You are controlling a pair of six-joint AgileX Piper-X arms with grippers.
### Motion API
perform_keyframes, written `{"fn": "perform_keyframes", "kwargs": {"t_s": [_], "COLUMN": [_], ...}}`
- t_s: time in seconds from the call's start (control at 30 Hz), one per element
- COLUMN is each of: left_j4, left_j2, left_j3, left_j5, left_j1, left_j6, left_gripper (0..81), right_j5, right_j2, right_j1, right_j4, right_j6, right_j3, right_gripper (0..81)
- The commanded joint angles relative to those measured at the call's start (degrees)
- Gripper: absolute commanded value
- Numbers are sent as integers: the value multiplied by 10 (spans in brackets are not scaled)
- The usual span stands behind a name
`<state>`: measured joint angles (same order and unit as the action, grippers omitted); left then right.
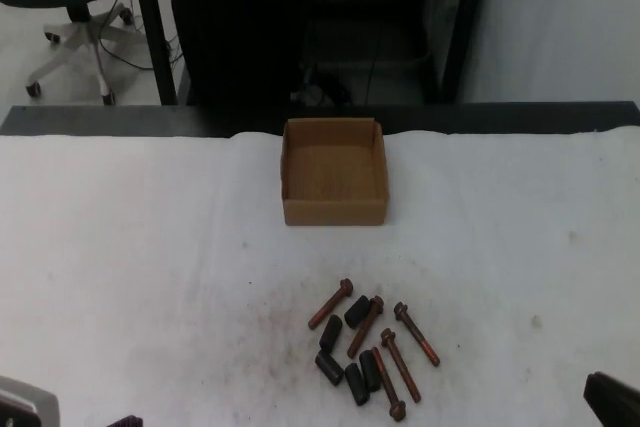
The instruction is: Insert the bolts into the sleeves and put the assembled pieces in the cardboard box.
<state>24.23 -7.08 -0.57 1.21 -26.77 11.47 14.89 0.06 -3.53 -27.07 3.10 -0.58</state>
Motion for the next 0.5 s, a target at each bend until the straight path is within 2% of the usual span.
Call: {"fn": "perform_keyframes", "kwargs": {"t_s": [0.0,0.1,0.27,0.47], "left_j4": [-52,-161,-309,-437], "left_j2": [6,6,6,7], "left_j3": [6,6,6,6], "left_j5": [-5,-5,-8,-8], "left_j1": [-1,-1,-1,-1], "left_j6": [1,10,70,251], "left_gripper": [3,3,3,3], "right_j5": [4,4,4,1], "right_j2": [0,0,-1,-1], "right_j1": [1,1,1,1], "right_j4": [104,191,310,371], "right_j6": [-1,19,129,280], "right_j3": [6,6,6,6], "right_gripper": [8,8,8,8]}}
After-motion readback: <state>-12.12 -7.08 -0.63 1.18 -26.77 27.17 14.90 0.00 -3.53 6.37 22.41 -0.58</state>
